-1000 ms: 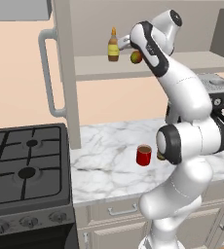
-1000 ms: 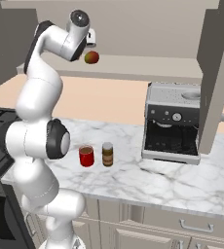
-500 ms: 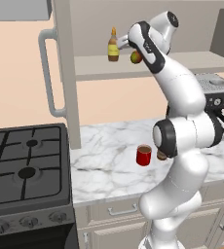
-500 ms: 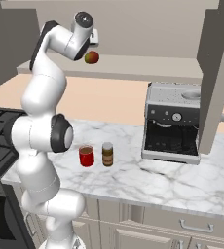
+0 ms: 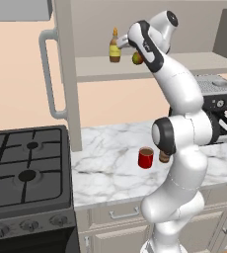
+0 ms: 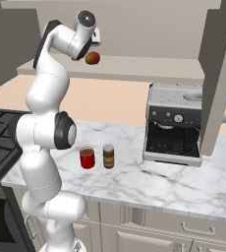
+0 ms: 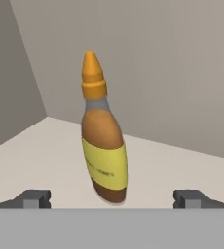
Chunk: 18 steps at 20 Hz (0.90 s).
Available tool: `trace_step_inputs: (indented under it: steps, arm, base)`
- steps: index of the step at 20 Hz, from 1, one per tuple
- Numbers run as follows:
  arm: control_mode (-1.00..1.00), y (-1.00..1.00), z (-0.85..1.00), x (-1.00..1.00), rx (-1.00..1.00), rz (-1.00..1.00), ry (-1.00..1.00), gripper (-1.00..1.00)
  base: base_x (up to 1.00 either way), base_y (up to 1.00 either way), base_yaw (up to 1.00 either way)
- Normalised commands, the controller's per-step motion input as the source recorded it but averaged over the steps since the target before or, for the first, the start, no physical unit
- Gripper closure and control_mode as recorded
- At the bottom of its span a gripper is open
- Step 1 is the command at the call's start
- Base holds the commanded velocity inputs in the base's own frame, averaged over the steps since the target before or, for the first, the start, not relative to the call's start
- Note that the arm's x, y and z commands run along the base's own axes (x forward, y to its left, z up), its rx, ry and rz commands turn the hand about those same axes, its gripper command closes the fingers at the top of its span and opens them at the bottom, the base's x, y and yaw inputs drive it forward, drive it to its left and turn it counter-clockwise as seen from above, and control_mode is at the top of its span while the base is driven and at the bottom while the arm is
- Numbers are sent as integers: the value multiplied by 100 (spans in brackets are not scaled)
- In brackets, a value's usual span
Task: Pick the cinnamon and honey bottle from the cabinet and place them next to the mug.
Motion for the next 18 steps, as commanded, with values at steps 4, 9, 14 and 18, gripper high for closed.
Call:
trace_step_inputs:
  steps: [4,9,14,18]
  arm:
    - [-100,15,0,0,0,0,0,-100]
    - [-100,12,0,2,0,0,0,-100]
    - [-100,7,-2,13,0,0,0,-100]
    - [-100,0,-4,24,0,0,0,-100]
  base:
    - [0,0,0]
    - [0,0,0]
    - [0,0,0]
    - [0,0,0]
